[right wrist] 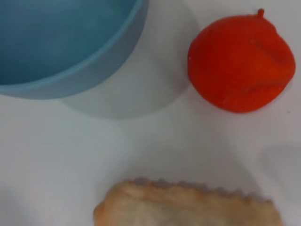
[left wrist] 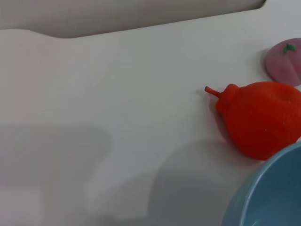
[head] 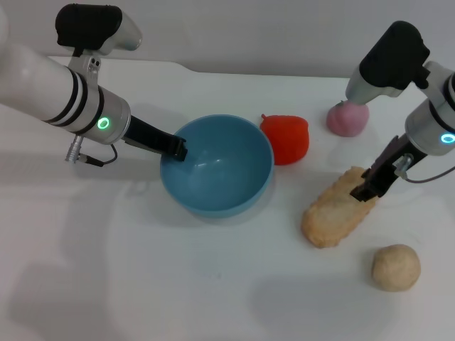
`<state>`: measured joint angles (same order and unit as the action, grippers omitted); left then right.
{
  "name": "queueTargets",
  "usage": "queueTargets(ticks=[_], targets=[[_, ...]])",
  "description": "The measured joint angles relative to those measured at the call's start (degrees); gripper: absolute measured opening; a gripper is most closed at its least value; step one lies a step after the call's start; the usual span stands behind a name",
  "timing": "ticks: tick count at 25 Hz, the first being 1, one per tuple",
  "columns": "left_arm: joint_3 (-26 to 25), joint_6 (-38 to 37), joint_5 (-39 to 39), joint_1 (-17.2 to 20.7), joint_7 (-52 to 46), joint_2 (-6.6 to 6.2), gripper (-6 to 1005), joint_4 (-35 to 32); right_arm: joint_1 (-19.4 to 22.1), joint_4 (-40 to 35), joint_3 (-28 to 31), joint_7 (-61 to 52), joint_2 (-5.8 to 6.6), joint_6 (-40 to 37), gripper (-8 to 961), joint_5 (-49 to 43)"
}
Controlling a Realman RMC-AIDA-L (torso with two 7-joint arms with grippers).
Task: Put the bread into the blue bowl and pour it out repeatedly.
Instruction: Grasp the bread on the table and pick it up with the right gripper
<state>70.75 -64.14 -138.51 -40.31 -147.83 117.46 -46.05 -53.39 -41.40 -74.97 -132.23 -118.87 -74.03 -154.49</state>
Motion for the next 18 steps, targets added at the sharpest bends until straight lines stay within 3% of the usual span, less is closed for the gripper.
queueTargets(ticks=[5,11,18], targets=[[-0.01,-0.02,0.0,-0.03,-0.09,-0.02,-2,0.0,-0.16,1.22,-1.56,0.82,-0.11,3.61,355,1.04],[0.0,-0.02,0.0,-0.05,-0.21,0.01,-2,0.0,-0.24,6.42,-9.11,0.86,-0.2,10.88,344,8.28],[0.0,0.02,0.0,-0.39,-0.17,0.05,-1,0.0,-0.98,11.85,-9.64,0.45,-0.23,12.22,331,10.79]])
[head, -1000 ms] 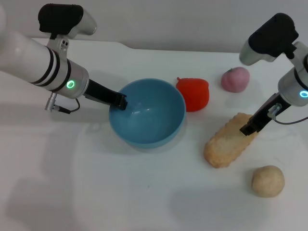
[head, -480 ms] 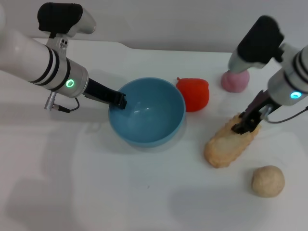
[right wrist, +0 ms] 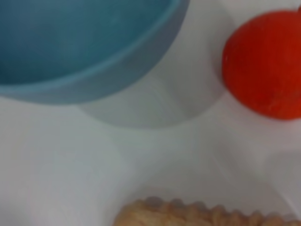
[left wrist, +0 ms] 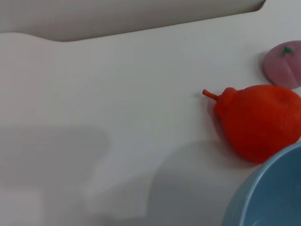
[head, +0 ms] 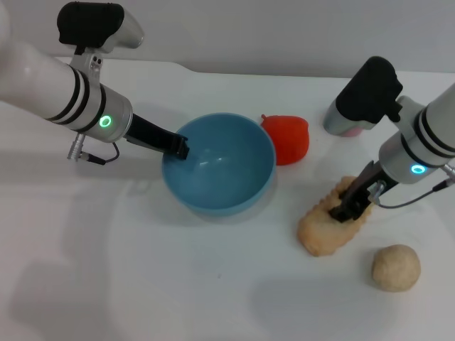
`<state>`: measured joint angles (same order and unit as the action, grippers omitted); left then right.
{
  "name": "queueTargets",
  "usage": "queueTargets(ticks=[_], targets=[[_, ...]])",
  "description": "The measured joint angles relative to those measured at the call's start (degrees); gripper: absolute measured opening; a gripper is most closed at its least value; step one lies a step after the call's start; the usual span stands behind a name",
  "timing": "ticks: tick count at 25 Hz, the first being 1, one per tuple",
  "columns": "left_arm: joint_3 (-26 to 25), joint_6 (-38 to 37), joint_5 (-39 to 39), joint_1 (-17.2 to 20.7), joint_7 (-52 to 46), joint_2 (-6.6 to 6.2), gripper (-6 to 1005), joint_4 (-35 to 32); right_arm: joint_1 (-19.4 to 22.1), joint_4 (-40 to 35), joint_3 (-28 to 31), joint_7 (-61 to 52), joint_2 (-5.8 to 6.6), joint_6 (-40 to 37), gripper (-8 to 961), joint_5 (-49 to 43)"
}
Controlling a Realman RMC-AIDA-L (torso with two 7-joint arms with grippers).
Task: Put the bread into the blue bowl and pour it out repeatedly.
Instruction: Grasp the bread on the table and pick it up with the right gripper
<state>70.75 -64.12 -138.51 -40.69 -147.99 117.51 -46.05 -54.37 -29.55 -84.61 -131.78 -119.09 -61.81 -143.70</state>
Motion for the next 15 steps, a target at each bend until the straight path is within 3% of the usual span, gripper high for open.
queueTargets(ticks=[15], targets=[[0.1,-0.08,0.0,-0.17,-0.15,0.1,0,0.06,0.98,1.93,-0.23,-0.25,-0.11,2.01,305,1.93]])
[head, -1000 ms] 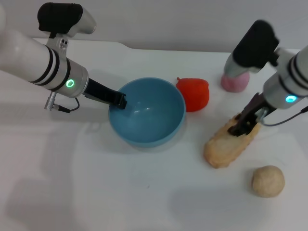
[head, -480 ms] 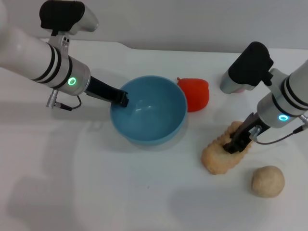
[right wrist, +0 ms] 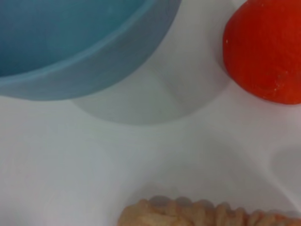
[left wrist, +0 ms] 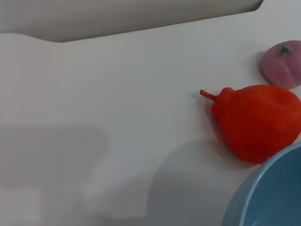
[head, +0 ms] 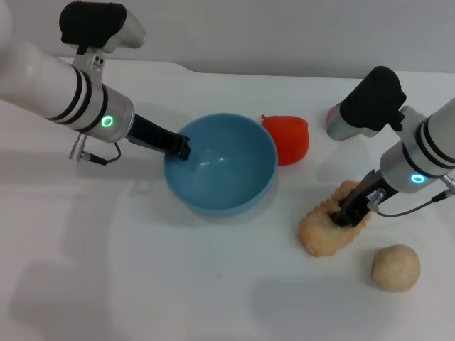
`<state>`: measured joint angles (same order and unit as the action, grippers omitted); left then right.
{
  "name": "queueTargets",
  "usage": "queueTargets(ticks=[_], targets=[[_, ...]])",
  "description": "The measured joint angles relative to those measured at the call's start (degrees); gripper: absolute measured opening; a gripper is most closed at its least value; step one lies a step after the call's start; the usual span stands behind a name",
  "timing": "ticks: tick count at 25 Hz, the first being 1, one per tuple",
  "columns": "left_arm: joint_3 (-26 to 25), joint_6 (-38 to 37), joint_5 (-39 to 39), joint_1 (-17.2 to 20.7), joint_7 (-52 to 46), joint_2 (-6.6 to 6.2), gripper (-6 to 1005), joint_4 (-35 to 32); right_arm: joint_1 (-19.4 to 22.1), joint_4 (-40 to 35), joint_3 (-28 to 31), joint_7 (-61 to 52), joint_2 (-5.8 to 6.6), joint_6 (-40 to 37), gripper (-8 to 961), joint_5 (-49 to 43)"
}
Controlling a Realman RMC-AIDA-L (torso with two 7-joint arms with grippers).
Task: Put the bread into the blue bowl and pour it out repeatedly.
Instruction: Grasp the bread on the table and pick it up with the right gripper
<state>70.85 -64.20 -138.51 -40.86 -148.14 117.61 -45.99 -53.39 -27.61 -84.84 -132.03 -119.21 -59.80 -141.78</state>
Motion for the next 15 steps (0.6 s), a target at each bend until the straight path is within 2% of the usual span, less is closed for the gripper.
queueTargets(ticks=[6,9,15], targets=[[-0.01,-0.21,0.0,0.0,-0.09,-0.07,-1,-0.04,0.14,-0.49,0.52,-0.03,0.23,-0.48,294,0.09],[-0.02,-0.22,0.0,-0.16,-0.11,-0.09,-1,-0.06,0.64,-1.89,1.08,-0.3,0.28,-1.84,253,0.13],[0.07,-0.23,0.0,-0.25,-0.13,-0.15,-1,-0.07,3.48,-9.42,3.38,-2.06,1.05,-7.79,169,-0.23]])
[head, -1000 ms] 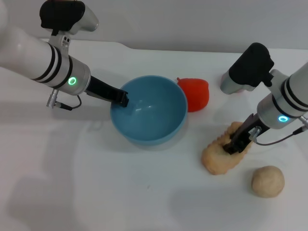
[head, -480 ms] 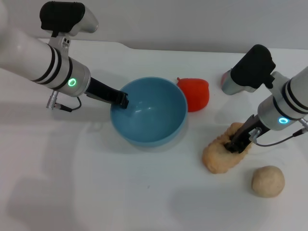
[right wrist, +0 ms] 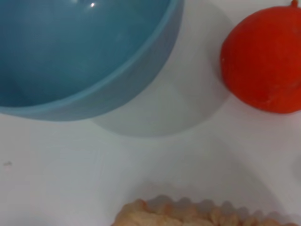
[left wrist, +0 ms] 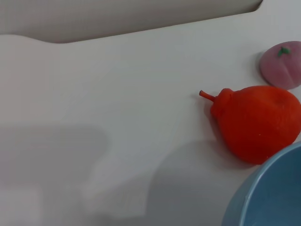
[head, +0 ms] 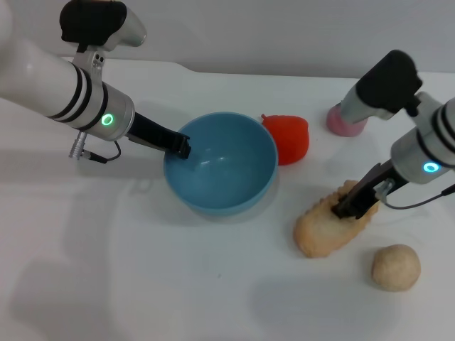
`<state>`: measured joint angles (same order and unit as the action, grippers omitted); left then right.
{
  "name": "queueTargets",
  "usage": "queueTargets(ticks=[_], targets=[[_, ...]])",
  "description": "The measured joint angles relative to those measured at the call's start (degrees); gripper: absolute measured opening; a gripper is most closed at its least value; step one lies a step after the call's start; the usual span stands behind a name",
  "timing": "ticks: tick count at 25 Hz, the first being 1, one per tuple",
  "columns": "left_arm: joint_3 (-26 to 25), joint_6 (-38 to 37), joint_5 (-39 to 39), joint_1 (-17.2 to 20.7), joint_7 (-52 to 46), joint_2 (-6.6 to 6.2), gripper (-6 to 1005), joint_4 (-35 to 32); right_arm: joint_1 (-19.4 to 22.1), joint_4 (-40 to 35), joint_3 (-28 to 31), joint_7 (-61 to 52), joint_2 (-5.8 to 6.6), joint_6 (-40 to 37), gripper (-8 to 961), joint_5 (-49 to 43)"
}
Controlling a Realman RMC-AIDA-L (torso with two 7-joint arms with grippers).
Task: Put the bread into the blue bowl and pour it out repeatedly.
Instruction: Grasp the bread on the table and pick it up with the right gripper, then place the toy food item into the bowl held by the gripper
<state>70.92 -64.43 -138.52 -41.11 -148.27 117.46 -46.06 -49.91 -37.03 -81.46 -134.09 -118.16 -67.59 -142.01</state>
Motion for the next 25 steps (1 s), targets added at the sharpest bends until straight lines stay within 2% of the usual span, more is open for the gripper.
queueTargets(ticks=[8,14,25], targets=[[0.21,-0.1,0.0,-0.11,0.01,-0.06,-2,0.01,3.32,-5.88,3.27,-0.08,0.53,-2.7,119,-1.25],[0.15,-1.02,-1.03,-0.19,-0.2,-0.19,0,0.01,5.18,-13.53,10.13,0.4,0.56,-7.63,97,-2.34],[0.49,-3.6,-5.9,-2.12,-2.07,0.26,-1,0.72,2.7,-24.57,14.06,3.11,-0.09,-11.47,88,-0.6]])
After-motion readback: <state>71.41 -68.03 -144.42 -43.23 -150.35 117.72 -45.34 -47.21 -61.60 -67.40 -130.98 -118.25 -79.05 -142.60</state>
